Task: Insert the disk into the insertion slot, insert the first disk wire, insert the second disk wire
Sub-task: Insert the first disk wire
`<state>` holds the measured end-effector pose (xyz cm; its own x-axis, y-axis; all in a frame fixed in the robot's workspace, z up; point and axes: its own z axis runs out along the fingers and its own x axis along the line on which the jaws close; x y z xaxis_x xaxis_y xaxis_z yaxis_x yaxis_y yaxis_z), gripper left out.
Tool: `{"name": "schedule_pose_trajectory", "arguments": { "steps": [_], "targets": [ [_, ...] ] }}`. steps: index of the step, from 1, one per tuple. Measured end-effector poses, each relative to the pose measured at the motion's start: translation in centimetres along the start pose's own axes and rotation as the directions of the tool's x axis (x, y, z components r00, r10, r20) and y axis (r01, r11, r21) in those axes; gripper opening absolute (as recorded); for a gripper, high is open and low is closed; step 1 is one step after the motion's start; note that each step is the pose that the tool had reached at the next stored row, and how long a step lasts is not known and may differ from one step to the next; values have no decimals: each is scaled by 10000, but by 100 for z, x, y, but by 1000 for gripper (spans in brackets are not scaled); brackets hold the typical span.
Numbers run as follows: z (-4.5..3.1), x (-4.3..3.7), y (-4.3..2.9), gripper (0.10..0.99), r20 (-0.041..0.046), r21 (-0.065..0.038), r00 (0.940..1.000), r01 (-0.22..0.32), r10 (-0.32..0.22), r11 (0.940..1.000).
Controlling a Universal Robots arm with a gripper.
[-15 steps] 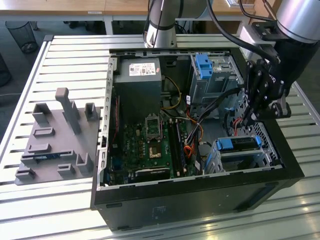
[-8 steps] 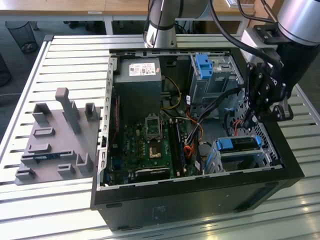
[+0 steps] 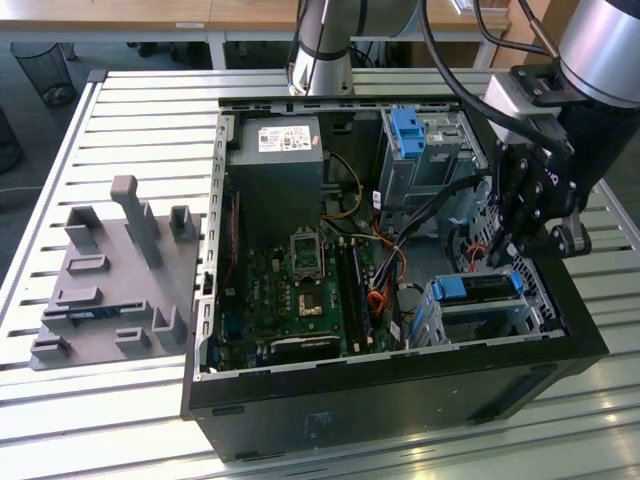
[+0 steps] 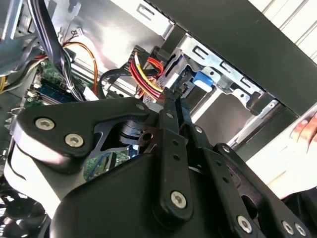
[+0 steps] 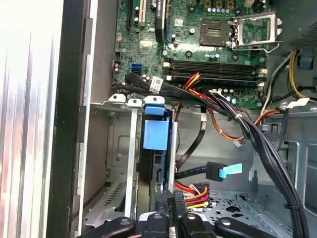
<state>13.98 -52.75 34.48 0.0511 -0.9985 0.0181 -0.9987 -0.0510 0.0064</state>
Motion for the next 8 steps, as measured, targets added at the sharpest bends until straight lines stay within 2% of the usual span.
{"name": "schedule_pose_trajectory", "arguments": {
  "steps": [8],
  "targets": [
    [38,34,8,165,-2,17,9999,142,-142,9999]
  ]
}}
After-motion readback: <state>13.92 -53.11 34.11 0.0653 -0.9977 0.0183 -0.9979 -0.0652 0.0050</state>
